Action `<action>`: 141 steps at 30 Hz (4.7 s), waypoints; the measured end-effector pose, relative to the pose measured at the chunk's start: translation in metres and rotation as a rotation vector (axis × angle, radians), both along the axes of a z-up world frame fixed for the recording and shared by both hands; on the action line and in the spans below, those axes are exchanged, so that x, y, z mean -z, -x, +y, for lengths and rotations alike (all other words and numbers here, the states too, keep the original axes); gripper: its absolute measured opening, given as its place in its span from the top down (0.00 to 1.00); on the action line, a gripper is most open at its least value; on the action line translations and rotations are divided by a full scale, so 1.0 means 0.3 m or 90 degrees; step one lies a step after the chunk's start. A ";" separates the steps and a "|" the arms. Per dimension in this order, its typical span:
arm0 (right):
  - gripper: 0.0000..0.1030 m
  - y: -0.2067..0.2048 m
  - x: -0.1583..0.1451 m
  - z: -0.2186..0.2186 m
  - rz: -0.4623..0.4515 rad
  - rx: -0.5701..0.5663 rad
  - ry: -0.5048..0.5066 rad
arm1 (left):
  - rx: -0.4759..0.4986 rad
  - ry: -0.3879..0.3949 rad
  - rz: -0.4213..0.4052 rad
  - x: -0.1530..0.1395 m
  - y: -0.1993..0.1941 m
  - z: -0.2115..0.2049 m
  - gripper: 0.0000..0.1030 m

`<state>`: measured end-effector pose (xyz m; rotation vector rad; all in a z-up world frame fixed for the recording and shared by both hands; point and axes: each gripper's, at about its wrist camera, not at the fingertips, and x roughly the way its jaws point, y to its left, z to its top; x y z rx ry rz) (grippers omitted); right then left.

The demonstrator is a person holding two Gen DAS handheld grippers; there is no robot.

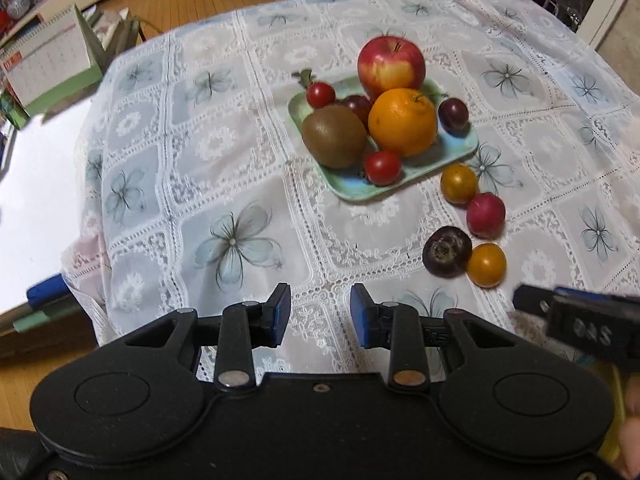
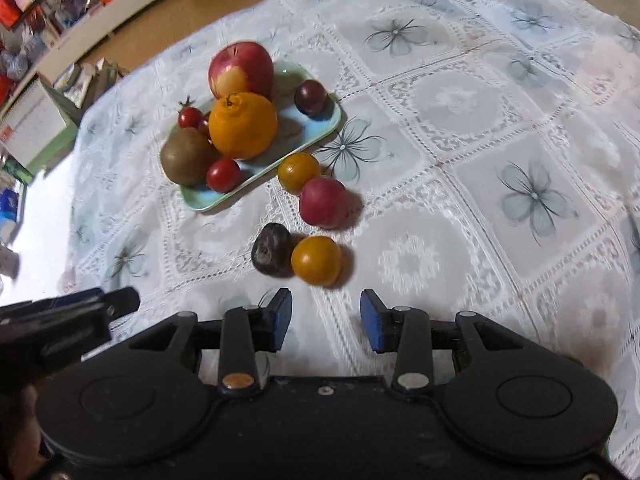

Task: Organize fruits
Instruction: 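Move both open tools back to the fruit cluster, then grasp the yellow-orange tomato with the right tool while the left approaches the dark purple plum, then close the left tool on the dark purple plum while the right holds its tomato, then carry the tomato and plum over the gold tray with both tools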

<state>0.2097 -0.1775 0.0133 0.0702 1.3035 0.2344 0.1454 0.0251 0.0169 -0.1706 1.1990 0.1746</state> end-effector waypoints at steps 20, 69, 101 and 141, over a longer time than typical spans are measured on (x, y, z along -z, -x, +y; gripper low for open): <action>0.64 -0.105 0.180 0.111 -0.002 -0.035 0.048 | -0.018 0.049 0.023 0.022 -0.025 0.030 0.60; 0.63 0.035 0.074 -0.296 -0.045 0.111 -0.049 | 0.067 -0.018 -0.023 0.215 -0.230 -0.310 0.57; 0.63 0.086 -0.017 -0.292 -0.078 0.089 -0.058 | 0.079 0.016 -0.038 0.142 -0.093 -0.231 0.58; 0.63 0.660 -0.132 -0.325 -0.069 0.163 0.087 | 0.085 0.111 0.024 -0.026 0.529 -0.414 0.54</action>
